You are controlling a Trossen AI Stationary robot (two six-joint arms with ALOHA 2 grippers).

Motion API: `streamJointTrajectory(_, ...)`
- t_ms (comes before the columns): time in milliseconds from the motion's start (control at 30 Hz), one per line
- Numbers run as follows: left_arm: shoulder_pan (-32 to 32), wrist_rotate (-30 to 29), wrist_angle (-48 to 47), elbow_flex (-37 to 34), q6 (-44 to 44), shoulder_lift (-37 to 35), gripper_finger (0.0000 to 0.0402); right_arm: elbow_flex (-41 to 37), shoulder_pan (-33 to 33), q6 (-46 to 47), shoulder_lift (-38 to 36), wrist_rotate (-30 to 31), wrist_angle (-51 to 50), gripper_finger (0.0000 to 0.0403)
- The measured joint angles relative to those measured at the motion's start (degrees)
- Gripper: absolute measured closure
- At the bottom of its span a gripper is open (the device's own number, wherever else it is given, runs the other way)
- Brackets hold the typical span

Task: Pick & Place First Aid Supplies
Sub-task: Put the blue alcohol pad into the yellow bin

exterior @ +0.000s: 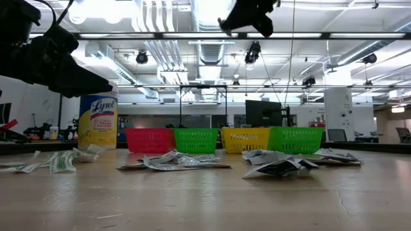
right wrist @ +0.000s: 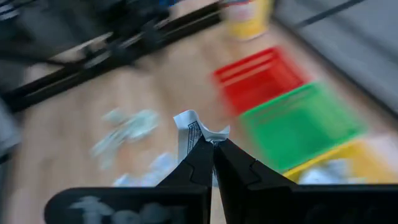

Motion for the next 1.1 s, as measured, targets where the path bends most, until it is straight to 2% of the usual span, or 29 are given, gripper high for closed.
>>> streamJointTrajectory(133, 0.0, -0.01, -0.04, 0.01, -1.11, -0.02, 0.0243, 0.0, -3.49, -0.97, 1.37, 8.27, -0.4, 0.0394)
streamJointTrajectory(300, 0.0, -0.02, -0.04, 0.02, -1.84, -0.02, 0.0243, -0.04, -7.42, 0.38, 5.42, 10.64, -0.34, 0.0394)
streamJointTrajectory(567, 0.0, 0.0, -0.07, 0.0, -2.99, -0.02, 0.0243, -0.11, -11.61, 4.07, 13.79, 9.96, -1.46, 0.0394)
streamJointTrajectory(867, 0.0, 0.0, -0.2, 0.0, -4.28, -0.02, 0.0243, -0.3, -15.79, 6.68, 18.75, 4.3, -5.35, 0.0394)
streamJointTrajectory(1100, 0.0, -0.02, -0.17, 0.0, -4.28, -0.02, 0.0243, -0.37, -16.48, 7.94, 22.51, 1.52, -7.54, 0.0394)
